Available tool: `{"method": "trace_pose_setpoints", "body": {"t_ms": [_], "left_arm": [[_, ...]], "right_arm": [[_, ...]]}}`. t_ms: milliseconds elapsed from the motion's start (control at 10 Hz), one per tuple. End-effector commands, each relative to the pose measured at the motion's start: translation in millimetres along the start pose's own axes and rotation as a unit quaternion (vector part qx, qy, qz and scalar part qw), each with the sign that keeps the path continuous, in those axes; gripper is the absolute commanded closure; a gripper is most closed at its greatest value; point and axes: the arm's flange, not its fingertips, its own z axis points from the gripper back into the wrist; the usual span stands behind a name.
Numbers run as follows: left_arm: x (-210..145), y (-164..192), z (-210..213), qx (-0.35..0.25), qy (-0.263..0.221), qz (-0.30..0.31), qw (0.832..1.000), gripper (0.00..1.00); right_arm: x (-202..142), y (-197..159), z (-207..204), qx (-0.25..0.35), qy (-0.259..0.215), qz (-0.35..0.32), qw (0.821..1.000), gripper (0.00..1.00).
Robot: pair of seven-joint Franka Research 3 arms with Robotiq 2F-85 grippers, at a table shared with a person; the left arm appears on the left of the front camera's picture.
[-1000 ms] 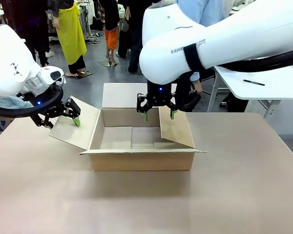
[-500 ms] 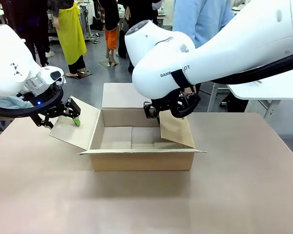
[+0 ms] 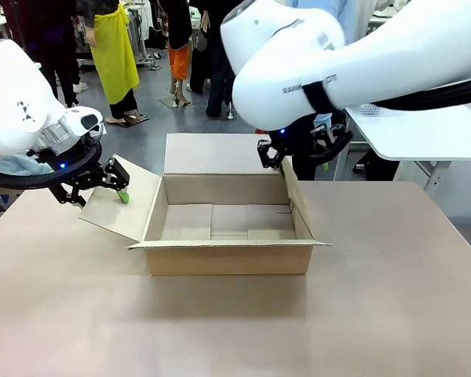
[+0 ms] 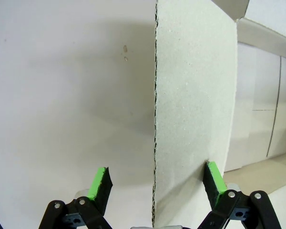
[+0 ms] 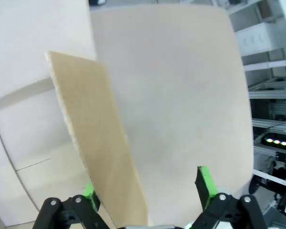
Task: Pack the gift set into the box.
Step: Place both hands on the side flaps of the Package Box and spread them outward.
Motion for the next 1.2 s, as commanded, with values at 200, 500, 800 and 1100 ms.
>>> {"method": "trace_pose_setpoints", "body": {"t_ms": [200, 500, 800, 1100], "left_arm": [[0, 0, 2, 0.007, -0.001, 0.003, 1.000, 0.00], [0, 0, 2, 0.007, -0.001, 0.003, 1.000, 0.00], [0, 0, 2, 0.007, -0.001, 0.003, 1.000, 0.00], [0, 0, 2, 0.007, -0.001, 0.003, 1.000, 0.00]], "right_arm": [[-11, -91, -35, 0.090, 0.041, -0.015, 0.995, 0.00], [-28, -130, -82, 0.163, 0.078, -0.051, 0.982, 0.00], [-22, -127, -84, 0.143, 0.080, -0.066, 0.984, 0.00], [-22, -127, -84, 0.143, 0.080, -0.066, 0.984, 0.00]]}}
